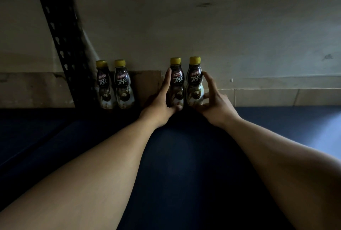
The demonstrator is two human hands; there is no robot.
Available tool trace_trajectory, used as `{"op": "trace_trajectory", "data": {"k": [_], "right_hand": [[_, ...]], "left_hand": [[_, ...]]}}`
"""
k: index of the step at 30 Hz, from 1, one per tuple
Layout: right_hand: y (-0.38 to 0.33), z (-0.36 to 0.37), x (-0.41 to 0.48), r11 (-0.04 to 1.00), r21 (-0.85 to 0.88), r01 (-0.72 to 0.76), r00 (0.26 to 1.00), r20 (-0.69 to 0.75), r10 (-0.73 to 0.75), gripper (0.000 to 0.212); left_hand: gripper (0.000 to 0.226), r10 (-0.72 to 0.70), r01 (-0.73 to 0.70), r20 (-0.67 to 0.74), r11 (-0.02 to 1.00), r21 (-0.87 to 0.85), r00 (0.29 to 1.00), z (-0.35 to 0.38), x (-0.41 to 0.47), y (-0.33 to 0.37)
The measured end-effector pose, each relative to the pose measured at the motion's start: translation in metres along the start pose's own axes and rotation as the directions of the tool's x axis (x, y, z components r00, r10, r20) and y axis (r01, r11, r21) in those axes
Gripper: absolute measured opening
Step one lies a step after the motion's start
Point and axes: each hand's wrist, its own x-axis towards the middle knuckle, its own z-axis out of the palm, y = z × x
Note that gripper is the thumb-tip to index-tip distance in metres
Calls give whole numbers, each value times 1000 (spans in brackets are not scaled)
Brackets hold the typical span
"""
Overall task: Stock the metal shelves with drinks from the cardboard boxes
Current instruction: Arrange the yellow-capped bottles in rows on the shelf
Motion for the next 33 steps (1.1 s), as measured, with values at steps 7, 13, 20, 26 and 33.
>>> {"op": "trace_trajectory", "data": {"k": [7, 13, 20, 26, 33], "right_hand": [[0, -1, 0, 1000, 14, -14, 1000, -12, 14, 104], [0, -1, -1, 999, 28, -20, 1000, 0, 20, 103], [-3, -3, -4, 999, 44, -21, 1000, 9, 20, 105], [-2, -9, -4, 985, 104, -137, 985, 119, 124, 130], [-9, -33, -42, 961, -11, -277, 948, 161, 275, 112]], "left_hand": [[119, 1, -1, 6, 1000, 17, 1000, 0, -1, 3], [120, -9, 9, 1, 999, 49, 1000, 0, -2, 5], [119, -33, 32, 22, 999, 42, 999, -2, -5, 8], [130, -134, 131, 15, 980, 152, 991, -10, -22, 22], [124, -303, 286, 70, 941, 183, 950, -35, -71, 43]]}}
